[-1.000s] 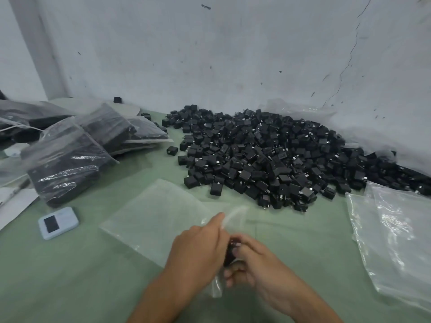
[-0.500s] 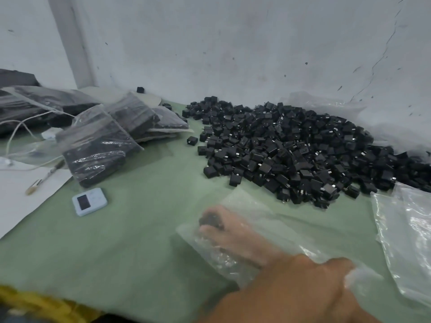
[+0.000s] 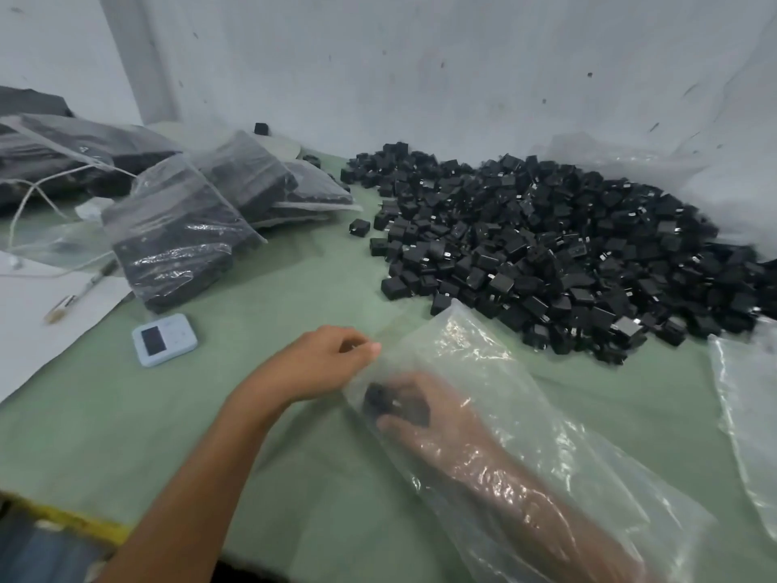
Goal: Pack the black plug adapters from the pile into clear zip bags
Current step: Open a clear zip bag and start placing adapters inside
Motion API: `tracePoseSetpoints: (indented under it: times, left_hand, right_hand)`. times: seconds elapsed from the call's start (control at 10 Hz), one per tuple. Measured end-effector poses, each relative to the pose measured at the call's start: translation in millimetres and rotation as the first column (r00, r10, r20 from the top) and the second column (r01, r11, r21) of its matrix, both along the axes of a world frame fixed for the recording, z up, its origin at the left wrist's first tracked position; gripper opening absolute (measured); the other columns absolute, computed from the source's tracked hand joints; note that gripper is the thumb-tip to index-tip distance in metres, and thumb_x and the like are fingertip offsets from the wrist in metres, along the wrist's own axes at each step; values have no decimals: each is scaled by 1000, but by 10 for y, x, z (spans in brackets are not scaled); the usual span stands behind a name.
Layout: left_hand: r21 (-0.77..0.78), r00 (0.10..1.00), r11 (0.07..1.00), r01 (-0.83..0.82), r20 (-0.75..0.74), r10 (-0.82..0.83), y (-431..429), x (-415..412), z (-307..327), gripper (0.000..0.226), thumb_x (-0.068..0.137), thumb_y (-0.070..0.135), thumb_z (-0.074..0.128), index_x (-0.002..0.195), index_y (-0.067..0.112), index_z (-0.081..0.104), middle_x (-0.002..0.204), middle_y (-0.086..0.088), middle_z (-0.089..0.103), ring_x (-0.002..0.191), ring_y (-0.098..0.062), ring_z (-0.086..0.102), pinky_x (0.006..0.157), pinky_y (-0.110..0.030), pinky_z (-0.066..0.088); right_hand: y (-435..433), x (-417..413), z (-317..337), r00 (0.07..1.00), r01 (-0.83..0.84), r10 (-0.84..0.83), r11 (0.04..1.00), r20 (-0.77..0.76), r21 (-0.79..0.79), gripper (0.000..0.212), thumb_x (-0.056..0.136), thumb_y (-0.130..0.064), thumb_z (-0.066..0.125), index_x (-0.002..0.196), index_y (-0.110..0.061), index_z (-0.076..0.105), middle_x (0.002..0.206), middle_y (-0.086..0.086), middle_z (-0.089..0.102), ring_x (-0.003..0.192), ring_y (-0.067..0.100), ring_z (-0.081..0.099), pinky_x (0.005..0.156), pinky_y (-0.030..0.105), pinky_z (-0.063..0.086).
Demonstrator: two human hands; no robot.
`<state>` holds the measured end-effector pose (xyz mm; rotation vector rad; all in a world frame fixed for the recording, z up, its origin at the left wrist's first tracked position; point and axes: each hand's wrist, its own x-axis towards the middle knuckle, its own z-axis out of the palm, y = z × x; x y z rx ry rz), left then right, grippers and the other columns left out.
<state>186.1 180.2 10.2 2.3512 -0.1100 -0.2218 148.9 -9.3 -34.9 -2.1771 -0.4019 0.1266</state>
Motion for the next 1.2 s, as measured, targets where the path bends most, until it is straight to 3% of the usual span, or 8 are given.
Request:
tracePoseSetpoints:
  times: [0.1,0.2,0.3,0.5,0.7,0.8,1.1,1.2]
  left_hand:
    - [-42,998,997,62,-27,-63,30,7,-177,30,96,41,59,68,39,68,70,20,65,66,4,55,74,-30,48]
    - [-44,998,998,54,-24,-55,41,54,-204,30,95,40,60,66,41,68,67,24,64,65,8,55,71,-27,44]
    - [-11,997,998,69,-13,-70,36,11,-249,22,95,39,60,83,26,73,80,11,71,80,-7,65,82,-33,52]
    - [3,998,999,36,47,-36,58,21,-298,42,99,43,55,60,27,59,57,12,55,58,-6,48,65,-32,42]
    - [-129,991,984,120,-38,-126,120,-6,-272,26,101,34,53,83,27,70,73,15,62,69,-4,52,75,-31,45]
    - [16,997,997,71,14,-72,-20,-35,-295,28,97,43,55,80,25,67,75,10,66,71,-9,58,75,-34,48]
    - [-90,986,982,-164,-25,163,-158,-16,-283,17,79,33,64,67,22,71,70,9,71,74,-13,65,74,-35,53]
    - [-101,960,961,-259,86,268,-105,-32,-297,18,84,40,67,72,27,65,66,11,67,62,1,59,63,-28,47]
  right_hand:
    - [-57,103,-67,997,-22,28,995,69,-93,31,82,-40,77,103,-32,56,100,-6,61,96,12,60,86,30,50]
    - [89,57,-148,981,-29,35,999,189,-35,28,82,-41,76,89,-32,51,96,-1,56,92,26,57,82,53,48]
    - [-50,13,-91,923,-43,133,968,361,-249,31,87,-55,51,113,-38,54,102,-15,48,96,7,49,79,28,46]
    - [273,156,-129,940,61,117,867,321,-495,26,99,-31,46,122,-24,55,112,-8,60,98,13,57,92,30,48]
    - [274,443,-294,978,87,71,721,198,-688,21,100,-45,46,117,-32,46,101,-14,49,91,7,53,86,26,48]
    - [-19,284,-218,949,-16,156,892,275,-452,31,91,-62,40,113,-41,45,96,-22,41,82,3,41,71,19,38]
    - [-135,175,52,919,-72,274,823,282,-563,66,78,-70,18,120,-28,47,107,-5,57,87,11,49,74,28,45]
    - [178,-25,120,935,4,65,981,349,-192,28,83,-34,59,82,-8,48,69,-2,42,59,-6,45,54,10,33]
